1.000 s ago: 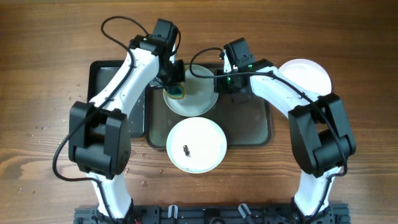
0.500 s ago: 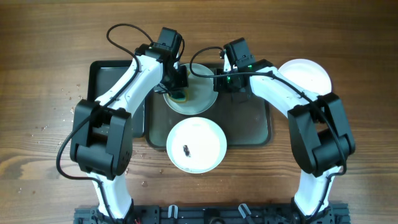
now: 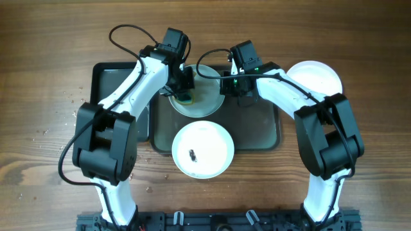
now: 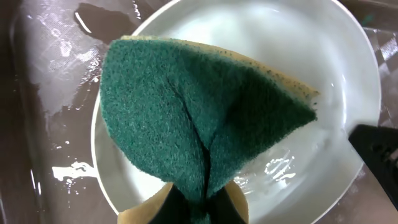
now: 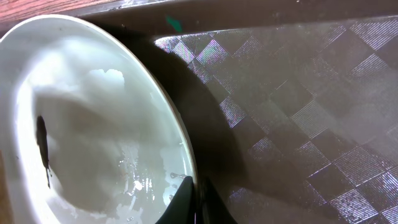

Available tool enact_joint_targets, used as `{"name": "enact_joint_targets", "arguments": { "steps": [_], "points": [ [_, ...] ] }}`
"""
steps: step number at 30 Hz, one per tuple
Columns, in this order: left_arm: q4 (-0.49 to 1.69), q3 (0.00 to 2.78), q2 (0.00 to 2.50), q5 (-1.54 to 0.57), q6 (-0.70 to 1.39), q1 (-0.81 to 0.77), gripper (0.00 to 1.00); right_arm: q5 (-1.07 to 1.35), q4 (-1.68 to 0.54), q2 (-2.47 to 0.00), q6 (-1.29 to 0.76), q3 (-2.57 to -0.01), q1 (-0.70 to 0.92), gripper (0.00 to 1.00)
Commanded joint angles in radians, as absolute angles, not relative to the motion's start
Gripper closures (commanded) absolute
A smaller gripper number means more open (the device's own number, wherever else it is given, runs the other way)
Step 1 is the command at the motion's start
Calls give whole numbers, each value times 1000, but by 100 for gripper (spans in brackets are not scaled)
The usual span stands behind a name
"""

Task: Clean dirty plates on tray and stack at the side
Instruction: 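Scrub the top plate with the sponge while the right gripper holds its rim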

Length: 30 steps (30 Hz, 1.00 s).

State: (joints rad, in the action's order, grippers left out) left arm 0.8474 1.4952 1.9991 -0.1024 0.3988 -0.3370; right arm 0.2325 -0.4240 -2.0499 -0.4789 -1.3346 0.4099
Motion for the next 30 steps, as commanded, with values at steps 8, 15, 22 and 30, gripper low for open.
{"name": "enact_joint_targets", "arguments": {
  "steps": [8, 15, 22, 30],
  "points": [
    [796, 1489, 2084, -44, 432, -336, 96, 237, -412, -2075, -500, -1327, 413, 96],
    [780, 1489, 2150, -41, 431, -345, 96, 237, -410, -2075, -500, -1327, 413, 96],
    [776, 1489, 2195, -206, 340, -356, 96, 237, -408, -2075, -501, -1327, 413, 96],
    [766, 1494, 2191, -443, 291, -355, 96, 237, -407, -2075, -500, -1327, 413, 96]
  ]
}}
